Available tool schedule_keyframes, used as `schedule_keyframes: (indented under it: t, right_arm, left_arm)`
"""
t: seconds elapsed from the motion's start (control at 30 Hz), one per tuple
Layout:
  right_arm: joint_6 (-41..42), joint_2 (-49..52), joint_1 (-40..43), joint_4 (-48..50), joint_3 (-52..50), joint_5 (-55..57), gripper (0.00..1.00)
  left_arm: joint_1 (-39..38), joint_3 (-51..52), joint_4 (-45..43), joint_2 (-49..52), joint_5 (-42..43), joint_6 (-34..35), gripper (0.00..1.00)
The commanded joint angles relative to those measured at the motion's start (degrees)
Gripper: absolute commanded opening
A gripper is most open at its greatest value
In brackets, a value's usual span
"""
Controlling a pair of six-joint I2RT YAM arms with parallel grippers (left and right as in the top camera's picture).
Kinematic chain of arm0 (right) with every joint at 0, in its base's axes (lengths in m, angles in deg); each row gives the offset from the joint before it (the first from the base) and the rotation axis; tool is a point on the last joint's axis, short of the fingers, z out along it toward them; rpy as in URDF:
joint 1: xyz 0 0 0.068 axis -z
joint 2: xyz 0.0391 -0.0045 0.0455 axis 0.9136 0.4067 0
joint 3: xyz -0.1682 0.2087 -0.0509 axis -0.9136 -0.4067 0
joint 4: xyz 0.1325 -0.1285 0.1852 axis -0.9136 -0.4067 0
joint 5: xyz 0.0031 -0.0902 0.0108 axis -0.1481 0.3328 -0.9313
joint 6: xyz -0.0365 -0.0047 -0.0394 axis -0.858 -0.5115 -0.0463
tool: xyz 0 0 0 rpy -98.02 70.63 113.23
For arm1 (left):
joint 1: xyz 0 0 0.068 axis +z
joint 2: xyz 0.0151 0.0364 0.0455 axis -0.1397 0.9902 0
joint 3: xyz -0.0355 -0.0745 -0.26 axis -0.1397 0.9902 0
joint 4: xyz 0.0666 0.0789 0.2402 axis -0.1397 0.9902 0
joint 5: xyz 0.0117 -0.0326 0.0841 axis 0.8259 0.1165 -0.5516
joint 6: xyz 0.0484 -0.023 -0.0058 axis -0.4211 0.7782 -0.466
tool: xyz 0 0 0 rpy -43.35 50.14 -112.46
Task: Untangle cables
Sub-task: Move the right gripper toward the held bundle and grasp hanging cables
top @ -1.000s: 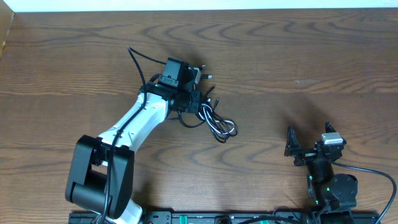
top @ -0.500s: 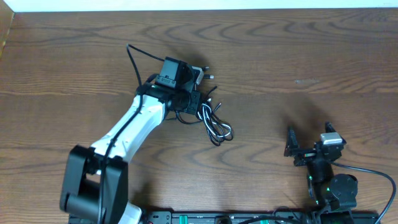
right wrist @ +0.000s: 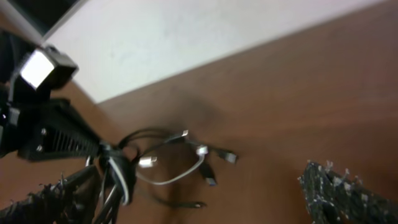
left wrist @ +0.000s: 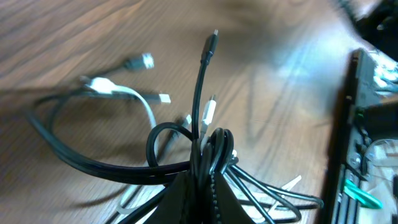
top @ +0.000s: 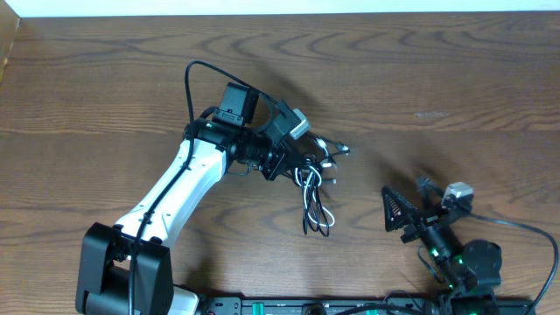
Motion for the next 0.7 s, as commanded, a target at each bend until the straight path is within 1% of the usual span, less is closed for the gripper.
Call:
schedule_keyframes:
  t: [0.0, 0.1, 0.2, 0.37, 0.5, 0.53, 0.67]
  right_arm:
    - [5.2, 5.1, -0.3, -2.1, 5.0, -5.5, 0.99]
    - [5.2, 12.5, -0.3, -4.0, 10.0, -8.8, 0.99]
    - [5.3, 20.4, -0.3, -4.5, 13.4, -14.5, 0.99]
    - [11.3, 31.5, -0.3, -4.1, 14.1, -17.0, 0.99]
    - [11.4, 38.4, -0.4, -2.3, 14.1, -17.3, 0.99]
    - [11.3, 39.8, -0.4, -1.1, 14.1, -17.9, 0.98]
    - [10.9, 44.7, -1.2, 5.5, 14.1, -20.7, 0.75]
  left_arm:
    - [0.2, -0.5, 0.1, -0.8, 5.9, -5.3, 0.07]
    - [0.2, -0.5, 0.1, -0.8, 5.9, -5.2, 0.08]
    - [0.2, -0.5, 0.1, -0.8, 5.9, -5.2, 0.08]
    - [0.2, -0.5, 0.1, -0.7, 5.9, -5.2, 0.07]
    - [0.2, -0.5, 0.1, -0.4, 6.1, -5.2, 0.08]
    - [0.2, -0.5, 0.0, -0.4, 6.8, -5.2, 0.07]
    - [0.2, -0.5, 0.0, -0.4, 11.4, -5.2, 0.08]
